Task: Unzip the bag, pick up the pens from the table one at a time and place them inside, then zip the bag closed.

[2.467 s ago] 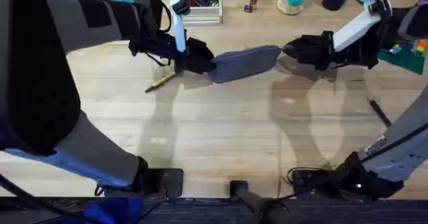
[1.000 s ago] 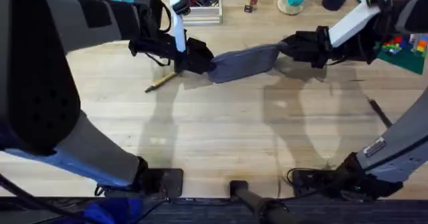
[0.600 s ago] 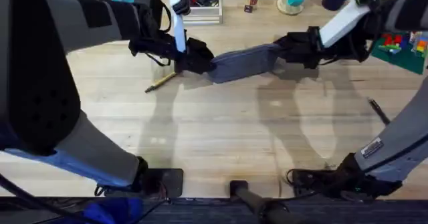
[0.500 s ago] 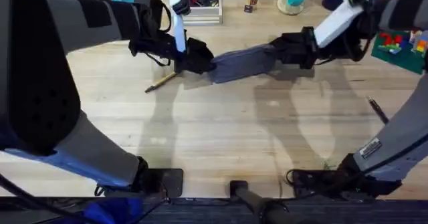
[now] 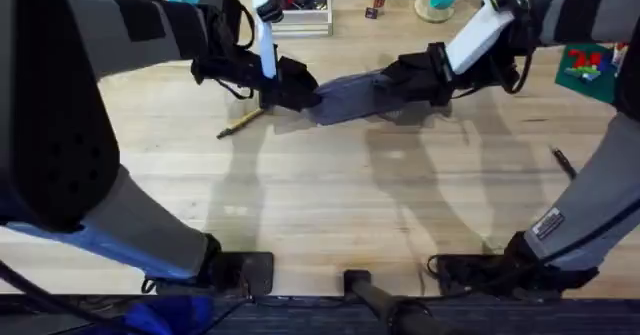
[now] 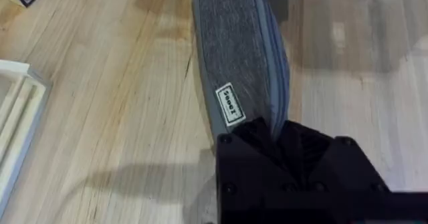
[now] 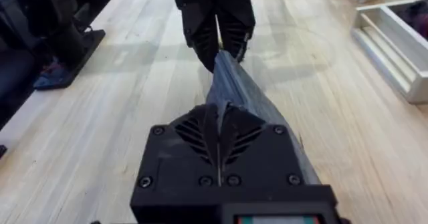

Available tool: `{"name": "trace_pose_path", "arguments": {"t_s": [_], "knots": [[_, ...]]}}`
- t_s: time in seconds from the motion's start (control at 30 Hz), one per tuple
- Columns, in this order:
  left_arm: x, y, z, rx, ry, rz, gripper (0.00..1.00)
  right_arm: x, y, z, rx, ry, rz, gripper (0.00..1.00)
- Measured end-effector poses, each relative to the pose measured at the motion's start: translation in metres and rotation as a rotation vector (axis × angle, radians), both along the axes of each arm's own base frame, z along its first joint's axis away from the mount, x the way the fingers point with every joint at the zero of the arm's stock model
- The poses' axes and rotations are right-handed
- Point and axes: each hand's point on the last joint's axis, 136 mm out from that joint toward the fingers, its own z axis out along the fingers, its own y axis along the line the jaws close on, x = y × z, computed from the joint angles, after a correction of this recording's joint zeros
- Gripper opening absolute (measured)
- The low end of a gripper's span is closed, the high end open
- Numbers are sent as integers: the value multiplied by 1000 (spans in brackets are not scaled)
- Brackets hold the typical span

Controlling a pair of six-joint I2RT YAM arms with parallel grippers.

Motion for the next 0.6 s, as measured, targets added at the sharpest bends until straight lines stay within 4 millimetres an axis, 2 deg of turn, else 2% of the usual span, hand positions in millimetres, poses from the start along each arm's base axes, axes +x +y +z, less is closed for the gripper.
{"name": "trace_pose_path", "arguments": {"t_s": [0.6], "knots": [[0,0,0,1,4,1,42,-12,27,0,4,-24,78,29]]}}
